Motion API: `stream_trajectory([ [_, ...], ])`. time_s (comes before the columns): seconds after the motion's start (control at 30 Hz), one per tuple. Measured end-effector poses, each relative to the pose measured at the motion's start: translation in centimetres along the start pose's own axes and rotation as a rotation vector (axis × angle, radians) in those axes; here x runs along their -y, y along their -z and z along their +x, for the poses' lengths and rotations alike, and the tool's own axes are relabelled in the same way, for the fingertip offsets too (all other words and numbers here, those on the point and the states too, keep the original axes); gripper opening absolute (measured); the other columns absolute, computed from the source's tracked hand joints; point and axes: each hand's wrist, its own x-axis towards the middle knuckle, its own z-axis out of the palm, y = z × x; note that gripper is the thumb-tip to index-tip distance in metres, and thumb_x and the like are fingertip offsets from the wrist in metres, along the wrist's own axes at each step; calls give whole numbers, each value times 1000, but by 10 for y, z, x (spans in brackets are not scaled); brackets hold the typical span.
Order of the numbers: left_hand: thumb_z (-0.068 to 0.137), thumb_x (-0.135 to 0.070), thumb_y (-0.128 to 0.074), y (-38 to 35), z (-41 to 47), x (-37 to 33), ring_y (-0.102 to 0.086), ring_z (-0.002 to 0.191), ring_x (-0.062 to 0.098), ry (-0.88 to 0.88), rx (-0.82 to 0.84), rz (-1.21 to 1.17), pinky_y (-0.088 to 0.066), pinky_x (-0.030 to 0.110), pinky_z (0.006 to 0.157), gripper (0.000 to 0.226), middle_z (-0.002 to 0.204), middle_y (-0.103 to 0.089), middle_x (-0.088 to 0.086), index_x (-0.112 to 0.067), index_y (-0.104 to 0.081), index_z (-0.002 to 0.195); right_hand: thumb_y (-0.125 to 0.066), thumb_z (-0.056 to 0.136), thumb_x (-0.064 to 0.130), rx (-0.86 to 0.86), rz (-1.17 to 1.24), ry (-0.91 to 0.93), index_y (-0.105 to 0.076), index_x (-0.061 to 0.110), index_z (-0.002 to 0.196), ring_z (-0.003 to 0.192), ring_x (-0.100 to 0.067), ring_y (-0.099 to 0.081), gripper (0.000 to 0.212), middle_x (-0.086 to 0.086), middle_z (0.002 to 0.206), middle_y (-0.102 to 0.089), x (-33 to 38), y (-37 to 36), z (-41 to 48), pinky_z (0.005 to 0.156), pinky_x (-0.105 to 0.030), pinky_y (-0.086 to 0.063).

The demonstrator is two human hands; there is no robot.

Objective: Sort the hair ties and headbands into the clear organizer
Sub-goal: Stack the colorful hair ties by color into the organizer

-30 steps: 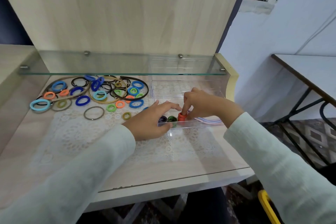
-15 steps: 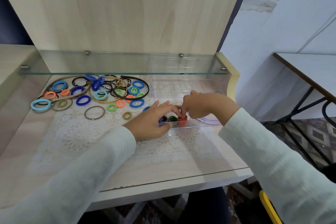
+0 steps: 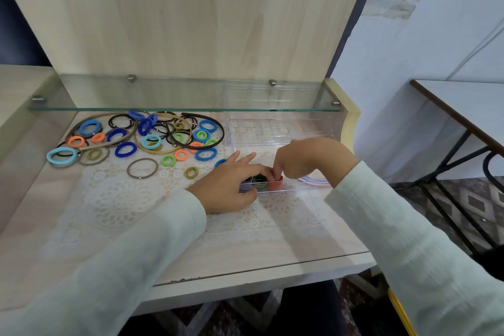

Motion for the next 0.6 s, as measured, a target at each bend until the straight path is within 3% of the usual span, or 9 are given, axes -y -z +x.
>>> stream_trajectory([
  [0.07, 86, -17, -48, 0, 0, -1, -12, 151, 12, -2, -7, 12, 3, 31, 123, 48, 145, -48, -15, -42, -53, 128, -35, 99, 15, 18, 13, -12, -60, 8, 128, 91, -28, -48, 39, -15, 130, -57, 0, 1, 0, 59, -22, -29],
  [0.27, 87, -16, -53, 0, 0, -4, -12, 151, 13, 24, -4, 25, 3, 34, 123, 48, 145, -49, -13, -41, -53, 128, -38, 98, 14, 12, 37, -29, -59, 8, 130, 59, -12, -34, 38, -15, 117, -62, 2, 3, -1, 54, -19, -28],
  [0.37, 82, -23, -50, 0, 0, -4, -13, 151, 15, 23, 5, 18, 2, 36, 124, 48, 145, -49, -14, -42, -53, 126, -40, 97, 16, 15, 39, -31, -58, 8, 130, 57, -12, -31, 39, -7, 94, -52, 1, 4, 0, 54, -20, -27],
  [0.5, 86, -14, -55, 1, 0, -5, -13, 151, 15, 26, 0, 15, 3, 34, 123, 49, 144, -49, -15, -40, -53, 128, -42, 97, 16, 2, 71, -31, -58, 5, 130, 61, -13, -33, 38, -18, 117, -62, -1, 4, 0, 59, -21, -29],
  [0.6, 85, -17, -53, 0, 0, -5, -14, 151, 16, 27, 3, 5, 3, 35, 124, 49, 142, -50, -19, -40, -53, 128, -41, 97, 16, 12, 68, -22, -59, 6, 128, 57, -13, -30, 37, -7, 88, -50, -1, 3, 0, 54, -20, -27],
])
